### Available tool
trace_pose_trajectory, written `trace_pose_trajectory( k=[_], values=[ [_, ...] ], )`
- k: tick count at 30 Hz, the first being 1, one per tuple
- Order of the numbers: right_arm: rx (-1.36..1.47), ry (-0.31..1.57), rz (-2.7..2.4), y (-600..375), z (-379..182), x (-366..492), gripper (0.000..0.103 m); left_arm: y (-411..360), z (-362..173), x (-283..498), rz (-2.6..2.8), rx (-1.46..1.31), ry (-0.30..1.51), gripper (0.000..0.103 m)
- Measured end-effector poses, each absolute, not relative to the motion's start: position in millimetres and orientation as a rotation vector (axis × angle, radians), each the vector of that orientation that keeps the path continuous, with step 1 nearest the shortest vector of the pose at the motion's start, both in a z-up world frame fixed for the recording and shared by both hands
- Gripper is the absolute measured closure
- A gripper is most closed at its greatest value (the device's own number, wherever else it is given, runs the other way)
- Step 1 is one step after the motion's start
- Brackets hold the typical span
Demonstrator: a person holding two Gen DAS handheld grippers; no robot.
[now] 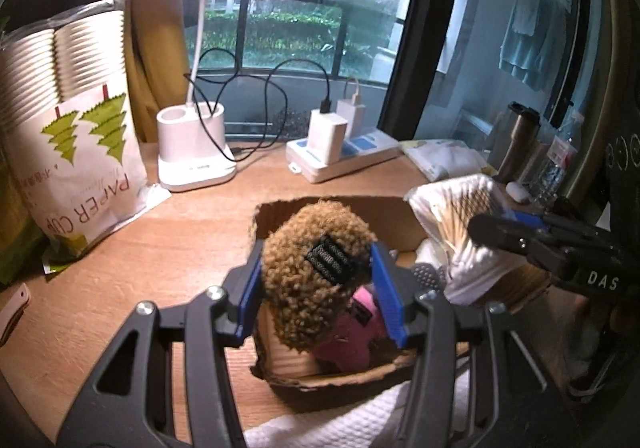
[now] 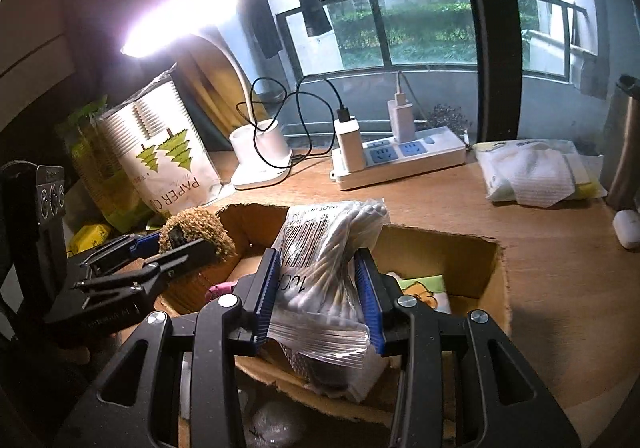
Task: Organize soft objects
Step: 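Lower the plush and swab bag into the box and open both grippers, then move the left gripper to the white waffle towel while the right moves to the bubble wrap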
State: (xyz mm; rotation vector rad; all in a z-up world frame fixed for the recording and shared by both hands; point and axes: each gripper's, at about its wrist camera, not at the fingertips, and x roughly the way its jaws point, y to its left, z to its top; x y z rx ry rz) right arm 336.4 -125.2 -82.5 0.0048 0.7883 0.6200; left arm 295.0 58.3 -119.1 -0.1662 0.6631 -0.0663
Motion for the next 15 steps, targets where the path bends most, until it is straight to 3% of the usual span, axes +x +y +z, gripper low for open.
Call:
trace_pose_trajectory(
  k=[5,9,11,13,15],
  values=[
    [0.023,0.811,0.643,-118,-91,342,0.063,52,-122,298,-0.056,-0.128,0.685,0.047],
    [0.014,0.831,0.661,-112,-96,345,0.062,56,-122,298,-0.032,-0.147,0.681,0.033],
    [0.008,0.842,0.667,-109,-99,346,0.055,59,-122,297,-0.029,-0.156,0.68,0.026],
    [0.015,0.837,0.665,-110,-98,346,0.047,61,-122,296,-0.025,-0.166,0.677,0.024],
    [0.018,0.834,0.661,-111,-96,345,0.047,62,-120,294,-0.023,-0.17,0.672,0.024]
  ],
)
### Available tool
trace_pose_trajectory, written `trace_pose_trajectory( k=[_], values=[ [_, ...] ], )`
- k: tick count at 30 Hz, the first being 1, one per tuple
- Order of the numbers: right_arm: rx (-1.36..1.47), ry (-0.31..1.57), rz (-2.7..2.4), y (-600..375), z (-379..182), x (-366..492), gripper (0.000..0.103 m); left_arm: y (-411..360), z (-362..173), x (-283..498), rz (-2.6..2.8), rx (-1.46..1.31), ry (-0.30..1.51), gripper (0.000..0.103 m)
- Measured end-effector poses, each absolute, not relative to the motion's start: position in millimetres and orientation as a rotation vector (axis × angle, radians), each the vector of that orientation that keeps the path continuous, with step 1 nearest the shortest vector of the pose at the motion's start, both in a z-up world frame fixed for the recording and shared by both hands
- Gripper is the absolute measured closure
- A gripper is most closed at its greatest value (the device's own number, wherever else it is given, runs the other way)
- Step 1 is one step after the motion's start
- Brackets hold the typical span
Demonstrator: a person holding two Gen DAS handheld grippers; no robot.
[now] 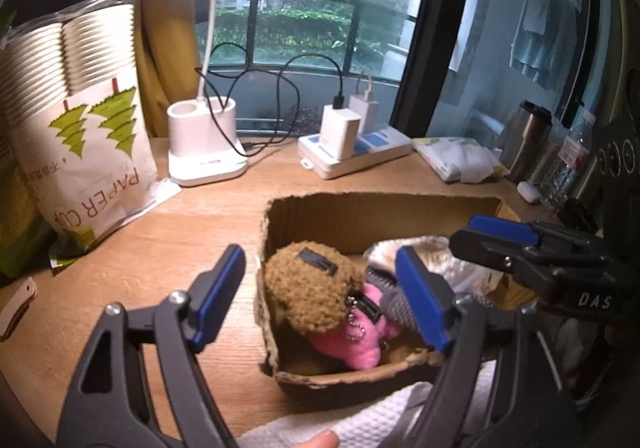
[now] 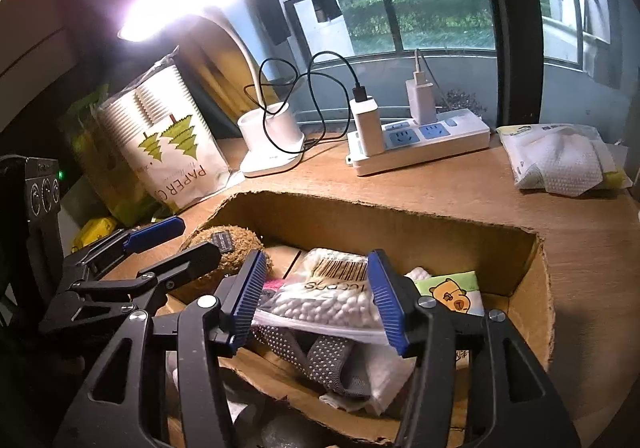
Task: Organize soft objects
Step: 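Move the left gripper to the white waffle towel while the right moves to the bubble wrap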
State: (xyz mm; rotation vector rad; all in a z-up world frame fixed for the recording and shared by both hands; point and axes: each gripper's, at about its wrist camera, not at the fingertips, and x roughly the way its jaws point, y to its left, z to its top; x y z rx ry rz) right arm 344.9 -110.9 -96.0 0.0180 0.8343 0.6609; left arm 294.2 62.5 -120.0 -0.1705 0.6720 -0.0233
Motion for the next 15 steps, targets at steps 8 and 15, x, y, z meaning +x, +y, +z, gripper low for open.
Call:
trace_pose_trajectory(
  k=[8,15],
  values=[
    [0.006,0.811,0.648,-114,-83,333,0.047,64,-106,279,-0.019,-0.173,0.635,0.024],
    [-0.001,0.788,0.64,-116,-70,314,0.047,62,-92,259,-0.025,-0.168,0.605,0.024]
  ],
)
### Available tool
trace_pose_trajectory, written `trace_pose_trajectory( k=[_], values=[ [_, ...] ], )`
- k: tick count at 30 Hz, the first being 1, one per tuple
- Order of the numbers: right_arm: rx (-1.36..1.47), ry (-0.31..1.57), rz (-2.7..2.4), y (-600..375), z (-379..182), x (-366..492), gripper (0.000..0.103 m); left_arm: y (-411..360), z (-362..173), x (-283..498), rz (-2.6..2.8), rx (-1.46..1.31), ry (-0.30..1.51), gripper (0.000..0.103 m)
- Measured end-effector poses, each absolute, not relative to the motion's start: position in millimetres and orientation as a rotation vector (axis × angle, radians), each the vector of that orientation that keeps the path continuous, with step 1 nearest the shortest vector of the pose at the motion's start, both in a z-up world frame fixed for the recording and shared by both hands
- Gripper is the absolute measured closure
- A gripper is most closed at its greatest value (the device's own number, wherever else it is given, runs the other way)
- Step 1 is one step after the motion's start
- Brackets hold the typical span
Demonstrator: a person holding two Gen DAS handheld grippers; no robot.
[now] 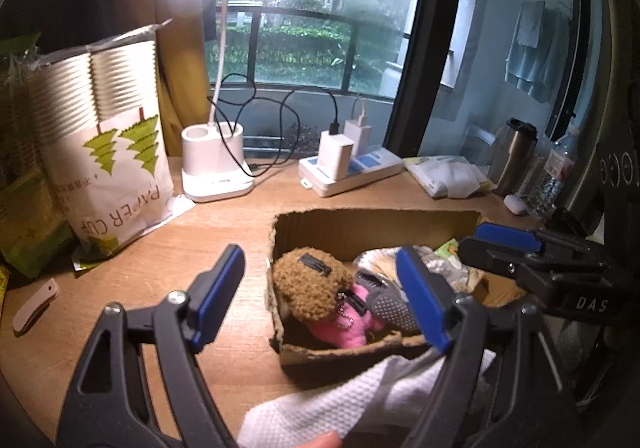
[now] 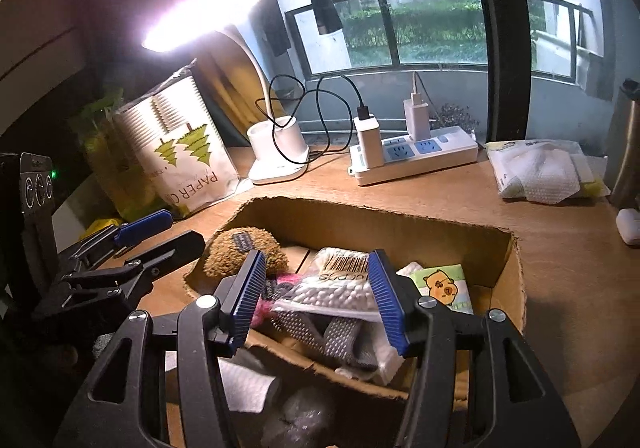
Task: Organize soft objects
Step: 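Move the left gripper to the white waffle towel while the right moves to the bubble wrap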
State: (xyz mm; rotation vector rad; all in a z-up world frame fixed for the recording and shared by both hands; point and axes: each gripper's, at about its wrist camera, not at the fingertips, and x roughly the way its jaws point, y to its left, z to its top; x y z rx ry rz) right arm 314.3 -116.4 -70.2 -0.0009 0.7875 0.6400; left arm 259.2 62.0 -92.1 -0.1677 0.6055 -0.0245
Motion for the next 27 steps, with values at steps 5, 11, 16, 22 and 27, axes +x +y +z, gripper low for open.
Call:
trace_pose_trajectory(
  k=[5,11,16,22,27],
  values=[
    [-0.009,0.775,0.634,-119,-62,299,0.047,60,-85,245,-0.031,-0.164,0.593,0.024],
    [-0.012,0.759,0.626,-124,-55,280,0.047,57,-78,224,-0.04,-0.158,0.571,0.023],
    [-0.014,0.751,0.622,-126,-53,265,0.047,54,-77,208,-0.043,-0.157,0.563,0.023],
    [-0.02,0.767,0.618,-128,-59,248,0.047,51,-82,190,-0.048,-0.16,0.574,0.023],
    [-0.024,0.777,0.612,-131,-63,236,0.047,51,-86,179,-0.049,-0.169,0.579,0.023]
  ],
)
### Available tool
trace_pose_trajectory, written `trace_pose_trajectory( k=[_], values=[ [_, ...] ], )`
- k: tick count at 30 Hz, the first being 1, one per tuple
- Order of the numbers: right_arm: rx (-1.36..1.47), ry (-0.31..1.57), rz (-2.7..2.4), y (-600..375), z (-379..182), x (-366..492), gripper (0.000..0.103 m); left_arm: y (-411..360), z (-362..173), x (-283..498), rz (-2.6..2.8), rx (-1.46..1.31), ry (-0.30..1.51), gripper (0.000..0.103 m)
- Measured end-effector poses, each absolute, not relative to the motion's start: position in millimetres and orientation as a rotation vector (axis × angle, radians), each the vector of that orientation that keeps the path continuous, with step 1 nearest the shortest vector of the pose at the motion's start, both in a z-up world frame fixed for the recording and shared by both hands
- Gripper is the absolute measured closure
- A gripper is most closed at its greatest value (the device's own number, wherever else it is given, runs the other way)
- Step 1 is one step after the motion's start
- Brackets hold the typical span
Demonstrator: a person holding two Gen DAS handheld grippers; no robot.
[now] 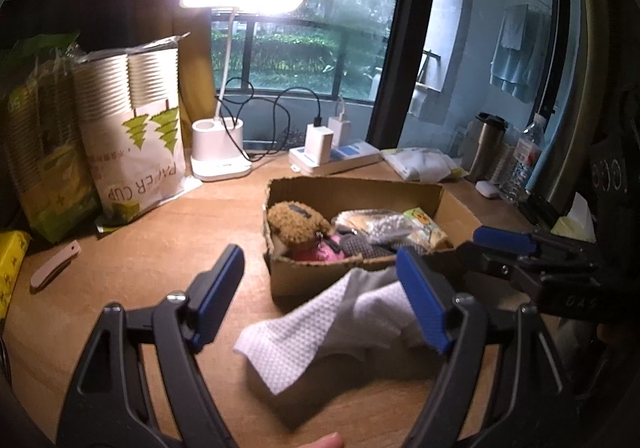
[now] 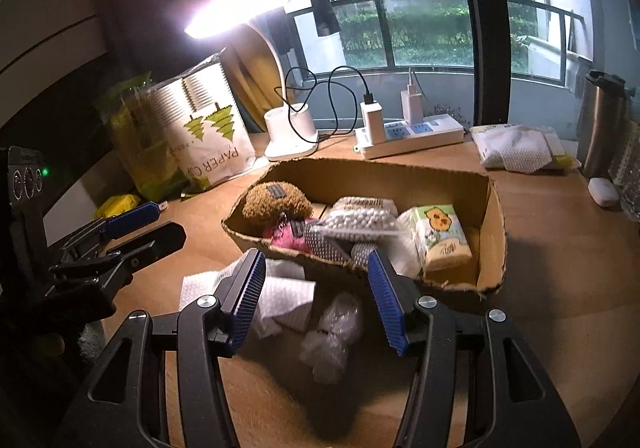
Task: Organize soft objects
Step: 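Move the left gripper to the white waffle towel while the right moves to the bubble wrap, then grasp the white waffle towel with the left gripper while the right grasps the bubble wrap bundle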
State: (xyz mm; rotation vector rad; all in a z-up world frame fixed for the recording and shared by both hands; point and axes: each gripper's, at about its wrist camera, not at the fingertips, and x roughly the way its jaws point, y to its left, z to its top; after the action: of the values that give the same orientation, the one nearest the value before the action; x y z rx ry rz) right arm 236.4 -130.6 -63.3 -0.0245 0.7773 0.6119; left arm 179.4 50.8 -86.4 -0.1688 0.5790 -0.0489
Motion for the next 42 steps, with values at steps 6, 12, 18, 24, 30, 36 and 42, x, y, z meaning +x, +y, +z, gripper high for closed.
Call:
trace_pose_trajectory(
  k=[6,12,18,24,30,36,42],
  values=[
    [-0.029,0.796,0.604,-131,-74,226,0.047,49,-98,170,-0.051,-0.172,0.602,0.023],
    [-0.028,0.83,0.598,-131,-90,221,0.047,48,-112,167,-0.049,-0.172,0.634,0.023],
    [-0.032,0.854,0.585,-132,-102,224,0.047,46,-123,171,-0.057,-0.174,0.663,0.023],
    [-0.046,0.901,0.582,-128,-121,229,0.047,40,-131,178,-0.069,-0.163,0.689,0.023],
    [-0.048,0.924,0.576,-127,-130,235,0.047,34,-137,186,-0.073,-0.155,0.71,0.023],
    [-0.07,0.956,0.563,-132,-139,238,0.05,23,-143,197,-0.082,-0.136,0.729,0.023],
    [-0.066,0.947,0.561,-143,-139,238,0.067,15,-158,215,-0.073,-0.129,0.781,0.023]
  ],
)
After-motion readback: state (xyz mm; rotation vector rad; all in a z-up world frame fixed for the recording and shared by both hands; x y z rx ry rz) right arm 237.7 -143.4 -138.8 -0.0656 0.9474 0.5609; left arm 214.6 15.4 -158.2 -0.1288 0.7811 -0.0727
